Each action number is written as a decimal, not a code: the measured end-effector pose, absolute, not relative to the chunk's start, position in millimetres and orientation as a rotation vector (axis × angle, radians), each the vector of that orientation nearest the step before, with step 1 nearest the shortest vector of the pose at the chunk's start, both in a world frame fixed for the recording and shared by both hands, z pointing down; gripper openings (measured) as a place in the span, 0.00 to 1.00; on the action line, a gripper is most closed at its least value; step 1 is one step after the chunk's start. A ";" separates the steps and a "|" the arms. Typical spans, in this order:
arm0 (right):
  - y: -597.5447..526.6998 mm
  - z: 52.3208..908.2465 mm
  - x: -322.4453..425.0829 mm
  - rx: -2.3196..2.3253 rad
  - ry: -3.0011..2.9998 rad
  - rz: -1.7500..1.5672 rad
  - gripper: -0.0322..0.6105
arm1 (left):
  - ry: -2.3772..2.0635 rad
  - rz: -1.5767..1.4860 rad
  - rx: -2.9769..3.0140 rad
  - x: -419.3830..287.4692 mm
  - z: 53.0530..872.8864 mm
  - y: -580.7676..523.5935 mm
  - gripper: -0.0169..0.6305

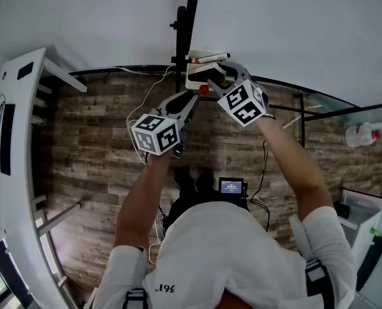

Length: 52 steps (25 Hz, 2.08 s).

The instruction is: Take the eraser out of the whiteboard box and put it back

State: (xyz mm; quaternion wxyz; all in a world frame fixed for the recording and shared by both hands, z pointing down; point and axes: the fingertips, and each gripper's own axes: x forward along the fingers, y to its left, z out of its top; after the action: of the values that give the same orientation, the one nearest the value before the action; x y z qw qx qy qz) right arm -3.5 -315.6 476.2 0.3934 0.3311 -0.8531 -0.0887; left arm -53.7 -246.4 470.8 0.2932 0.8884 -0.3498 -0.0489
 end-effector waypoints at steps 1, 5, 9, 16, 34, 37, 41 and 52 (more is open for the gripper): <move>-316.1 476.5 -3.1 0.841 -2.167 -0.222 0.36 | -0.933 -0.131 2.366 -53.6 470.8 -246.4 0.13; -316.8 477.4 -0.2 0.853 -2.171 -0.206 0.37 | -0.939 -0.132 2.362 -55.0 470.8 -245.4 0.13; -314.7 478.7 2.1 0.860 -2.164 -0.196 0.42 | -0.942 -0.135 2.364 -56.1 469.1 -243.0 0.13; -310.7 480.0 4.7 0.865 -2.161 -0.178 0.42 | -0.936 -0.135 2.367 -53.1 466.4 -239.5 0.13; -300.1 465.6 11.3 0.905 -2.188 -0.185 0.42 | -0.946 -0.147 2.376 -55.0 454.8 -233.0 0.13; -298.4 462.2 12.0 0.909 -2.193 -0.189 0.42 | -0.951 -0.150 2.376 -56.0 452.7 -233.0 0.13; -294.4 452.3 10.8 0.920 -2.220 -0.203 0.42 | -0.963 -0.156 2.377 -58.0 448.1 -234.4 0.13; -282.4 392.5 25.9 1.073 -2.368 -0.181 0.19 | -0.972 -0.216 2.453 -59.7 400.6 -234.0 0.13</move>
State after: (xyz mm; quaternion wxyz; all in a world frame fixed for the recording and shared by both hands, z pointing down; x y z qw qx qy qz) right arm 25.9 -282.4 392.5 0.2646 0.3972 -0.8762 -0.0670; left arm -59.7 -234.0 400.6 0.2445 0.8984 -0.3561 -0.0790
